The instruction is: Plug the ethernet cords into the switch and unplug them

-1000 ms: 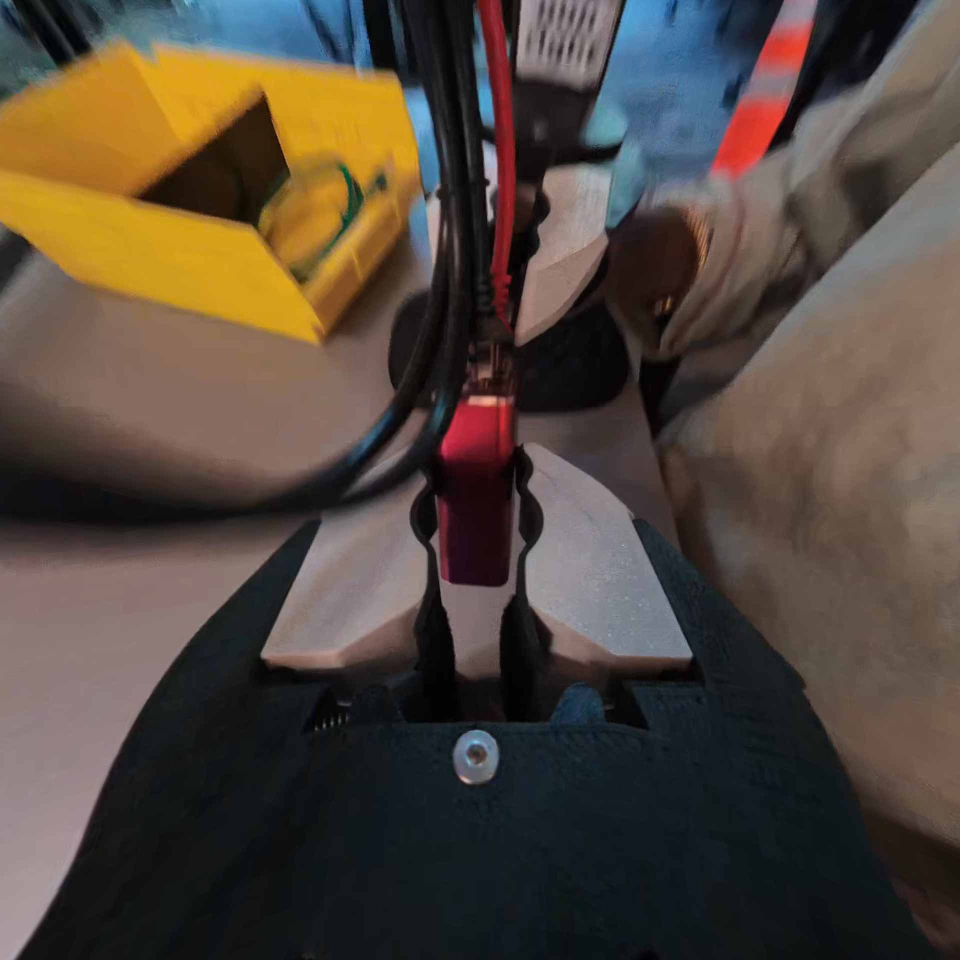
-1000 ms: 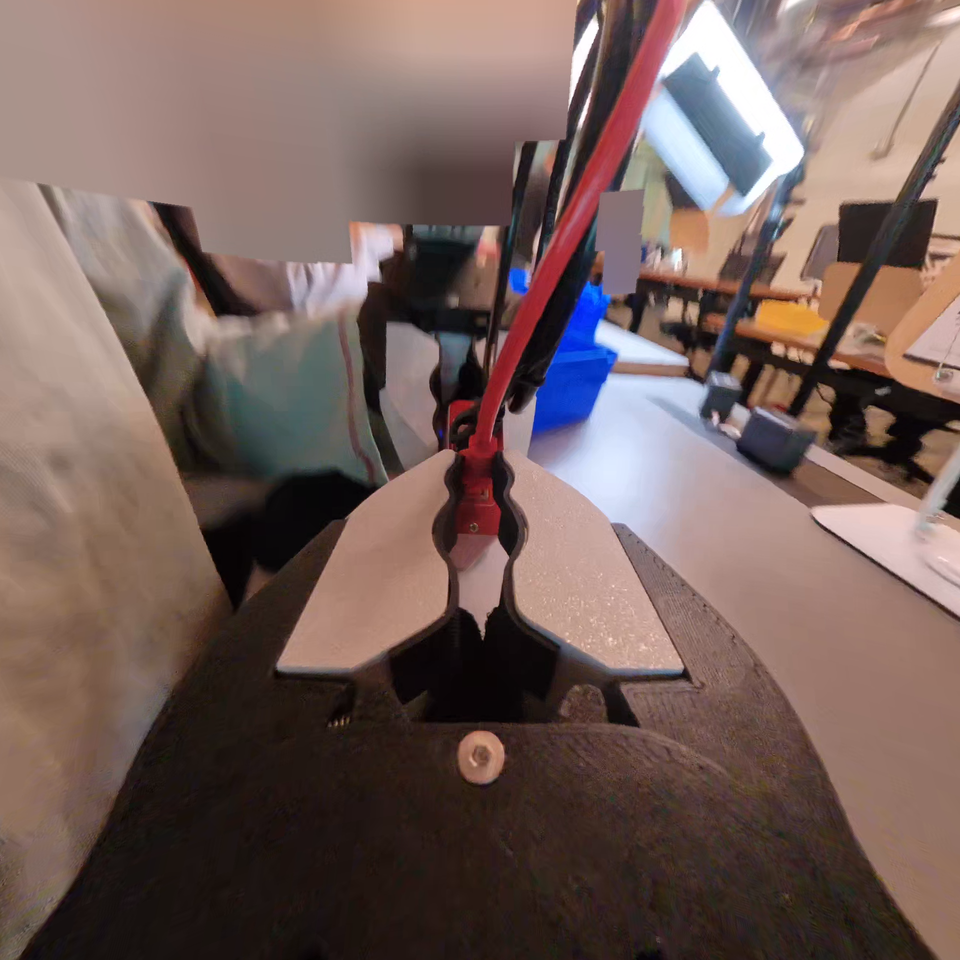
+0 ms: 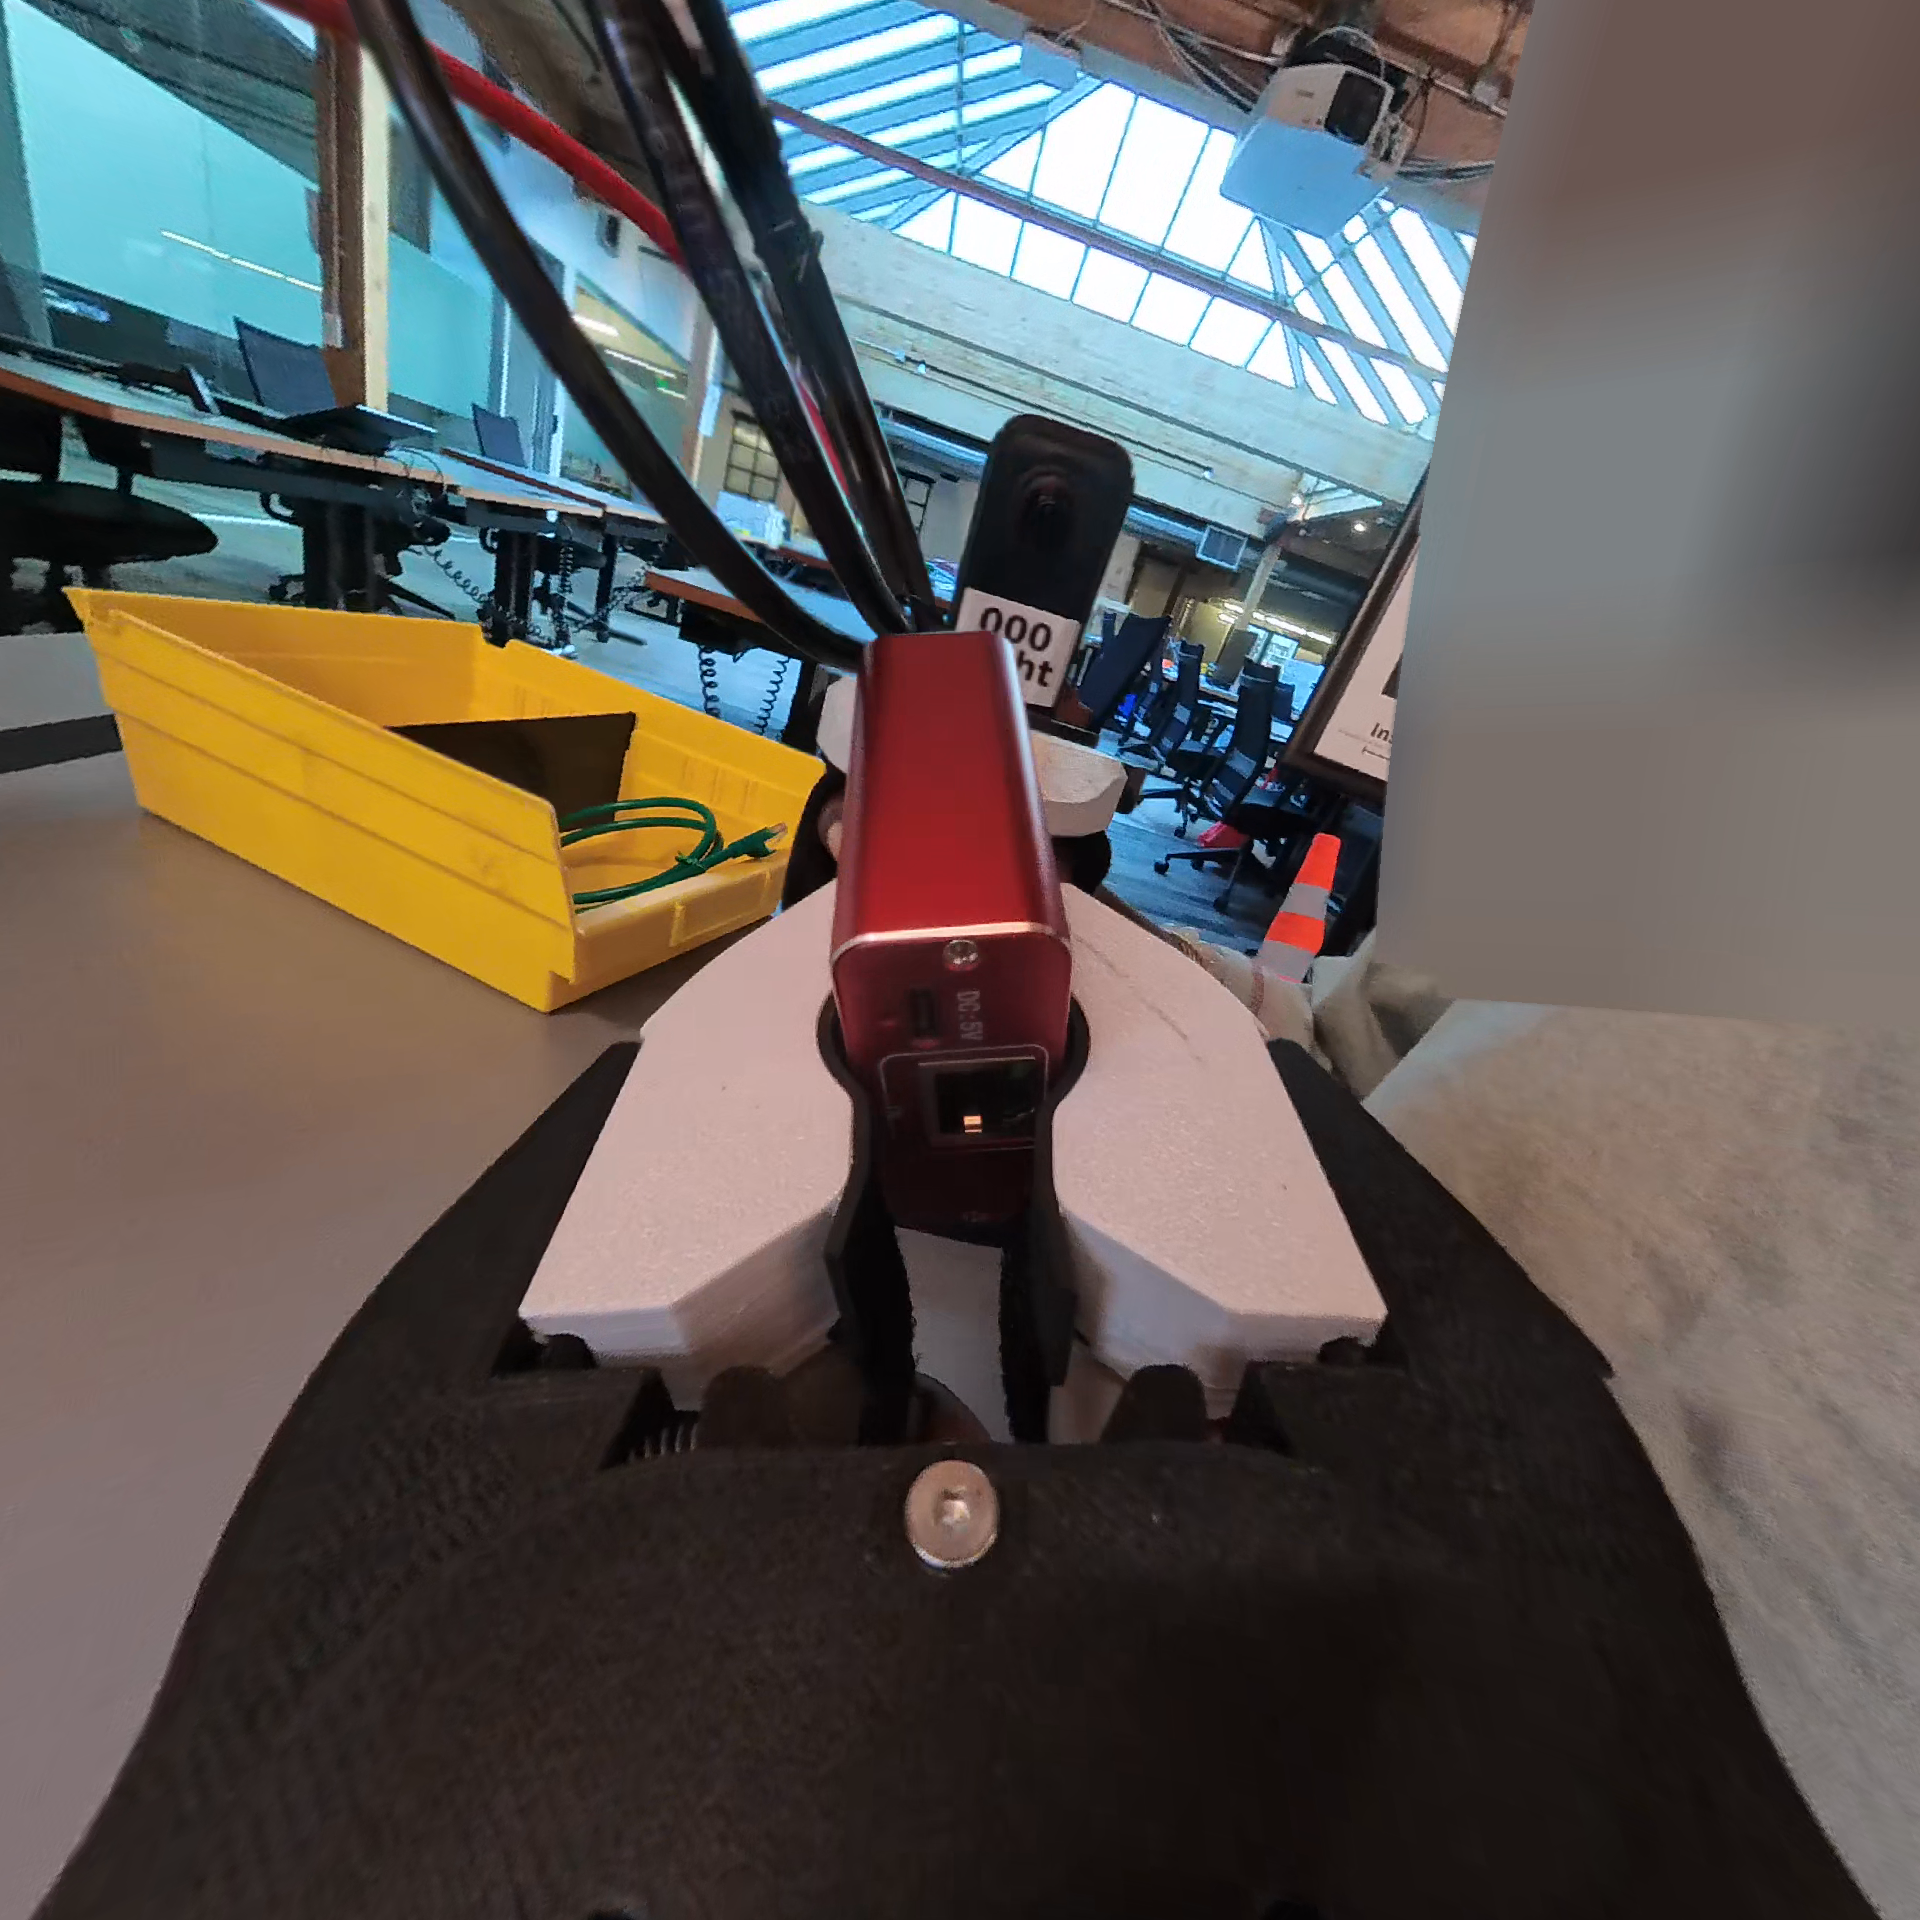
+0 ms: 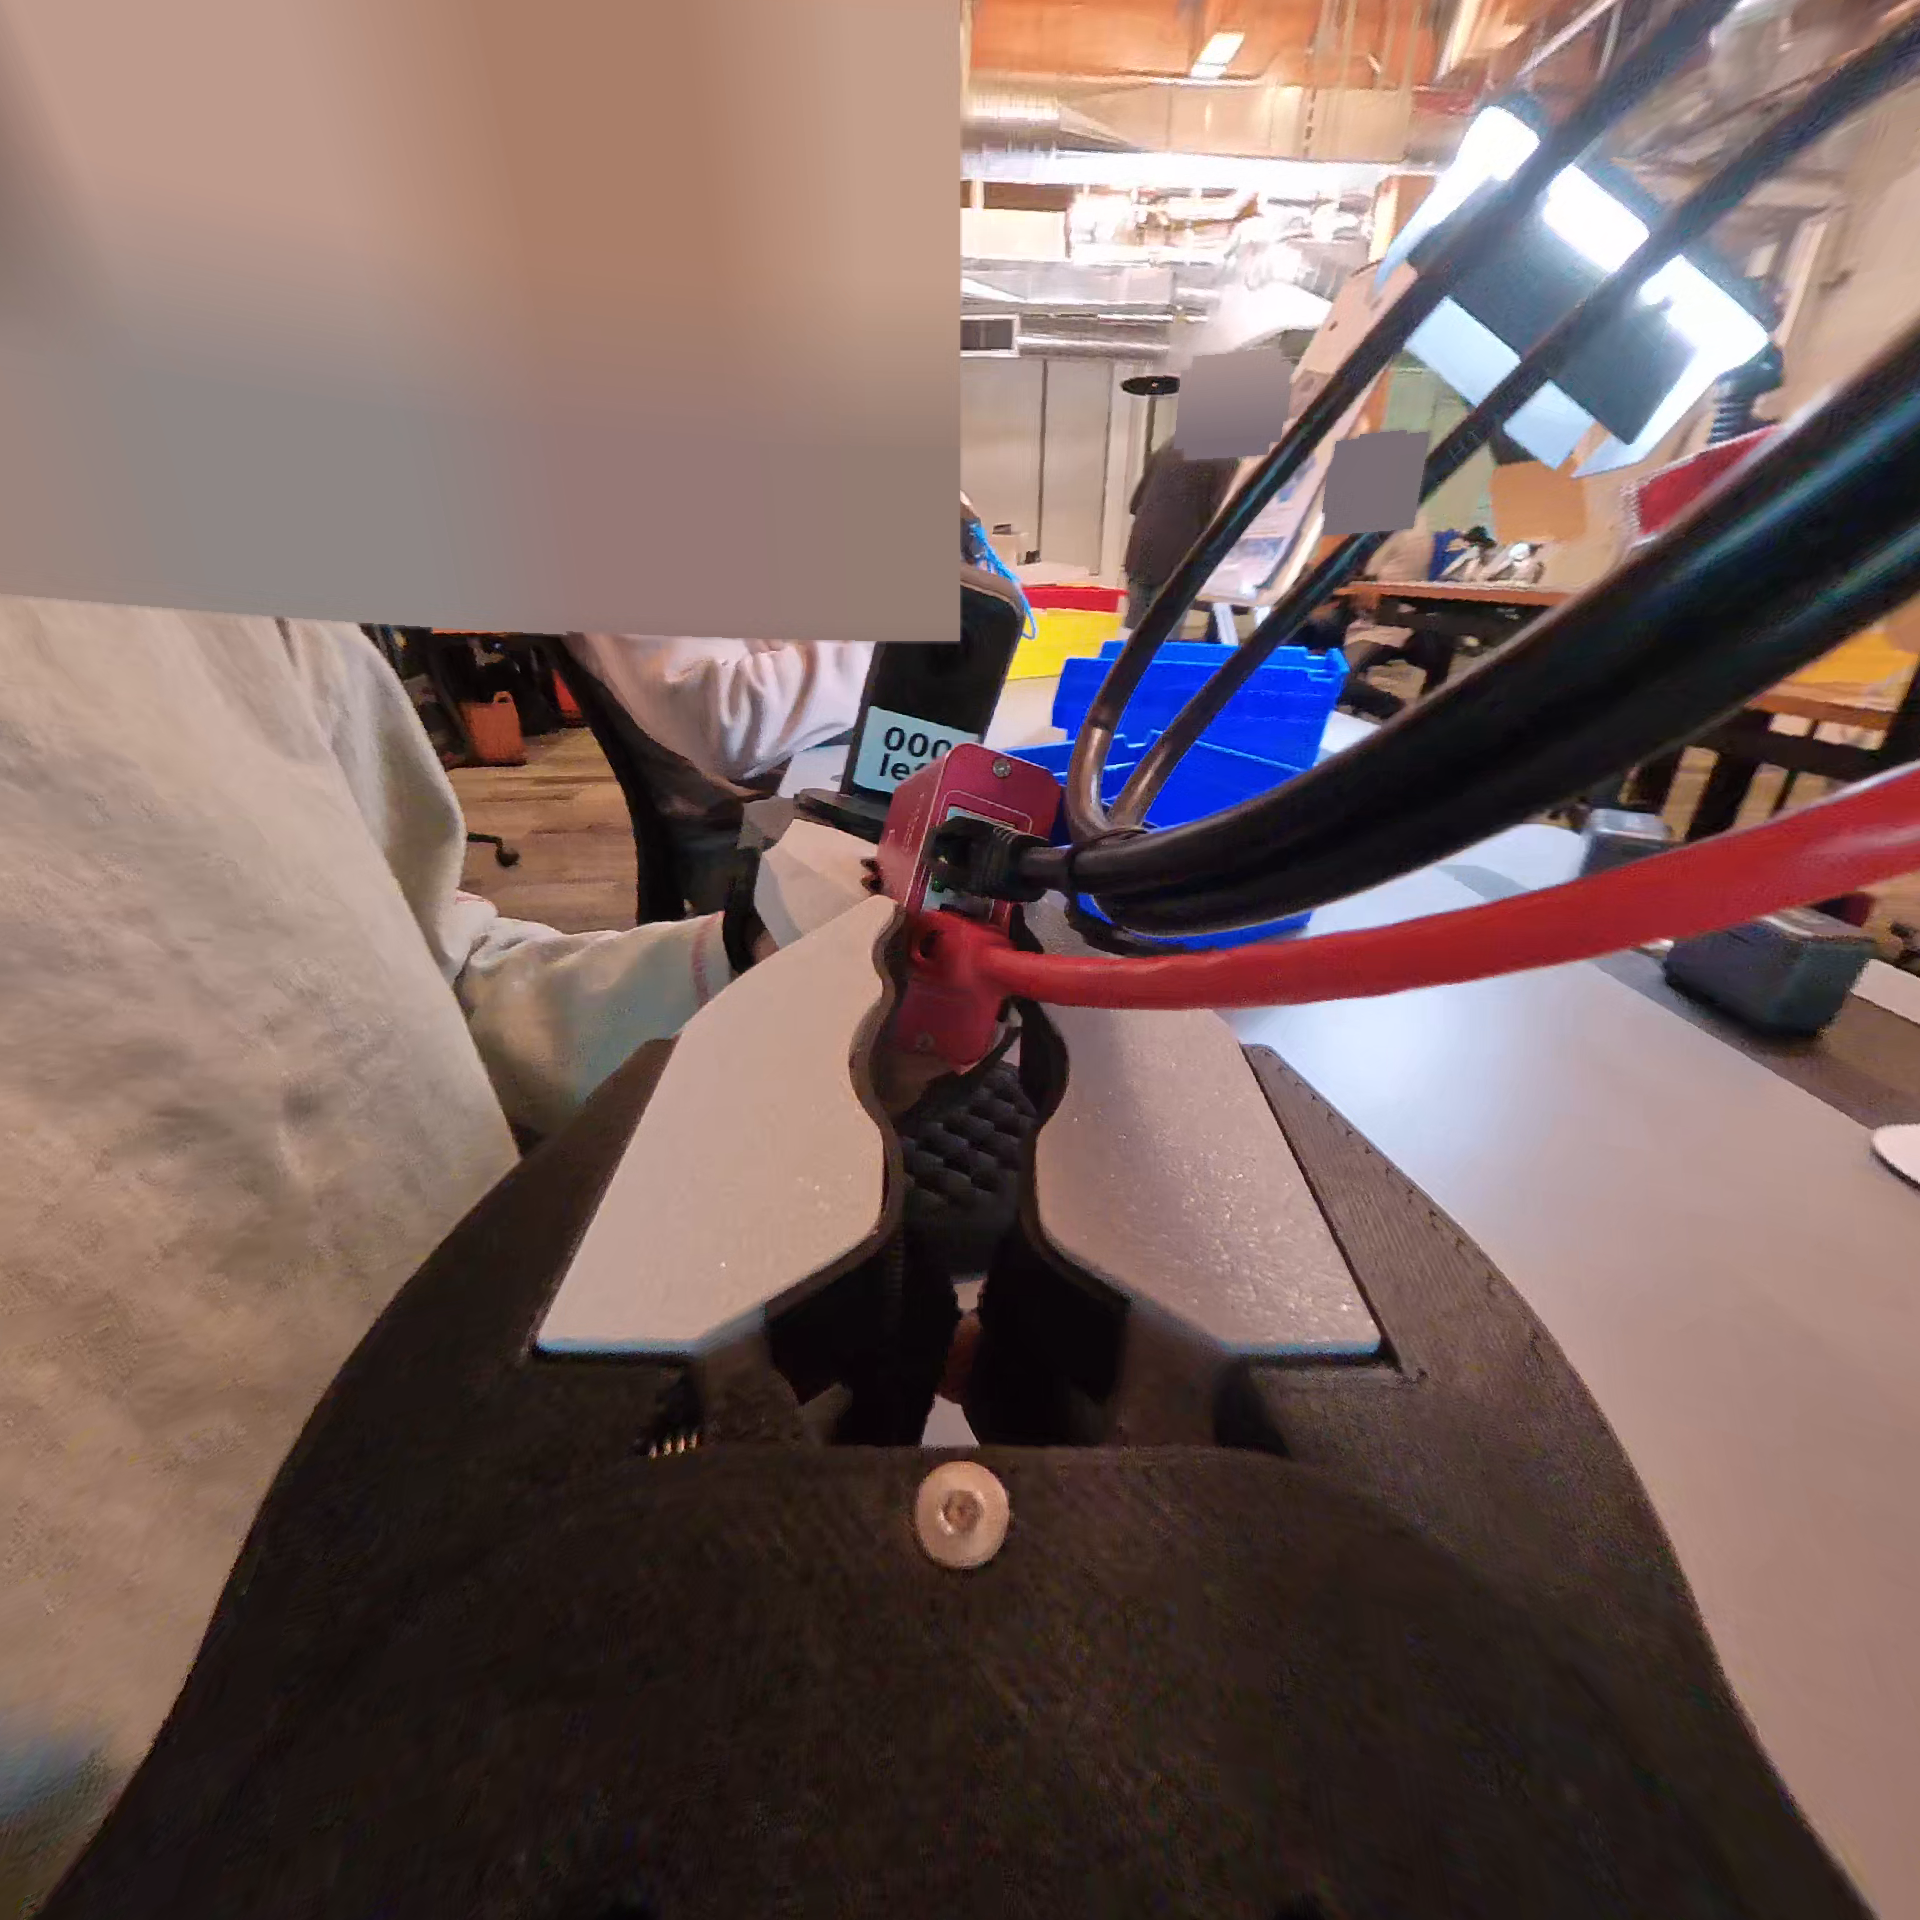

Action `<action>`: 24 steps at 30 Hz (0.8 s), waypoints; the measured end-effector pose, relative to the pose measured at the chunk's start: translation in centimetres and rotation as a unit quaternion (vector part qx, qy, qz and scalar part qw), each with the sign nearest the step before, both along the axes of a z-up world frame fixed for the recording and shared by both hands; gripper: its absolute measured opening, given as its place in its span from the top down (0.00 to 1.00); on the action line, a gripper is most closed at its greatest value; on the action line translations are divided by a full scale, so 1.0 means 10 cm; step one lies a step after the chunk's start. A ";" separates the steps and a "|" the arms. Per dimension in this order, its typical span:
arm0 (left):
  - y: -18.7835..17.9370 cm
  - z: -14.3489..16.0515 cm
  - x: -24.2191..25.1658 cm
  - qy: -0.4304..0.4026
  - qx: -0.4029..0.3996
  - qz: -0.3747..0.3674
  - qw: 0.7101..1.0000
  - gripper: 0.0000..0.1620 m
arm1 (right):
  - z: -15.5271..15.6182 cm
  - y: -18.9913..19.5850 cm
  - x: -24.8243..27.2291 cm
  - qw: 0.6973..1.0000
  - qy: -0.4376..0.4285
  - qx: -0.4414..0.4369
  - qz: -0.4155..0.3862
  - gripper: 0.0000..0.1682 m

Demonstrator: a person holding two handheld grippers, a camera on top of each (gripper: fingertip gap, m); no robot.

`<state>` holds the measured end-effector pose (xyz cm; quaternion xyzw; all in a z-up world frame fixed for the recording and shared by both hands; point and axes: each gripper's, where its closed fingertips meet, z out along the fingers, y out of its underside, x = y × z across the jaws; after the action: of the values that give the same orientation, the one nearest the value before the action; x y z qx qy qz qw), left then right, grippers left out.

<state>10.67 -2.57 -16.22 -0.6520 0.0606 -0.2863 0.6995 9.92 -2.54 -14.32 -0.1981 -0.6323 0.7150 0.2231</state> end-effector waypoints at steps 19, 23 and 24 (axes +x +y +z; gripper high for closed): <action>0.00 -0.05 -0.01 0.088 -0.016 0.060 0.994 0.82 | -0.08 0.04 0.03 0.995 0.030 0.078 -0.055 0.91; -0.03 -0.05 -0.01 0.089 -0.018 0.042 0.995 0.82 | -0.07 0.01 0.06 0.996 0.032 0.054 -0.055 0.92; -0.04 -0.05 -0.01 0.084 -0.015 0.036 0.996 0.82 | -0.07 0.01 0.06 0.996 0.034 0.055 -0.061 0.92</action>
<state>10.60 -2.92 -16.68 -0.6857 0.0909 -0.2061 0.6922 10.48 -2.43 -15.02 -0.1992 -0.6497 0.6702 0.2984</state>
